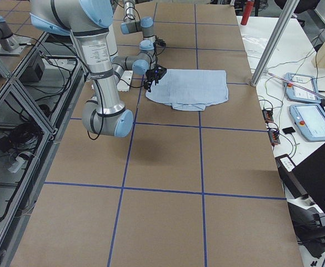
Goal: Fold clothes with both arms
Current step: 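Move the right gripper to the other near corner of the shirt, then grasp the near corners of the folded shirt with both grippers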
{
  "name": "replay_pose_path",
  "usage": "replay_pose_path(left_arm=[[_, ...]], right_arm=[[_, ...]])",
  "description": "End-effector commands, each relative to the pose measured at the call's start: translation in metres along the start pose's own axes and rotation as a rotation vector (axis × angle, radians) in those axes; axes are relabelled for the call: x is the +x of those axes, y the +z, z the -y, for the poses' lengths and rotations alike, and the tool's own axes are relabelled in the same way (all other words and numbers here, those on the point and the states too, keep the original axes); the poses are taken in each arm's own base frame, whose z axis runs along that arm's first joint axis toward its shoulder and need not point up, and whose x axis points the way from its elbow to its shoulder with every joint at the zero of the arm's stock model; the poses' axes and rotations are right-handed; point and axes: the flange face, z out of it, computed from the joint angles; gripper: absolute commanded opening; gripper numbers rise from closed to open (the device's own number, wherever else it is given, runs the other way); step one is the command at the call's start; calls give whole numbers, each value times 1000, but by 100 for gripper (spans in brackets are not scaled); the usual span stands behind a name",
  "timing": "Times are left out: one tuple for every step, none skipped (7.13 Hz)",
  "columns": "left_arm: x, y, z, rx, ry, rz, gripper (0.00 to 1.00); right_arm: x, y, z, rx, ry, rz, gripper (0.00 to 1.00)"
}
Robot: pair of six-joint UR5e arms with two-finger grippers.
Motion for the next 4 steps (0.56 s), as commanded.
replay_pose_path(left_arm=[[-1, 1, -1, -1, 0, 3, 0], [-1, 2, 0, 0, 0, 4, 0], [-1, 2, 1, 3, 0, 4, 0], [-1, 2, 1, 3, 0, 4, 0]], right_arm=[[6, 15, -6, -2, 4, -31, 100], [7, 16, -9, -5, 0, -34, 100], [8, 16, -8, -5, 0, -36, 100], [9, 18, -9, -6, -1, -39, 100]])
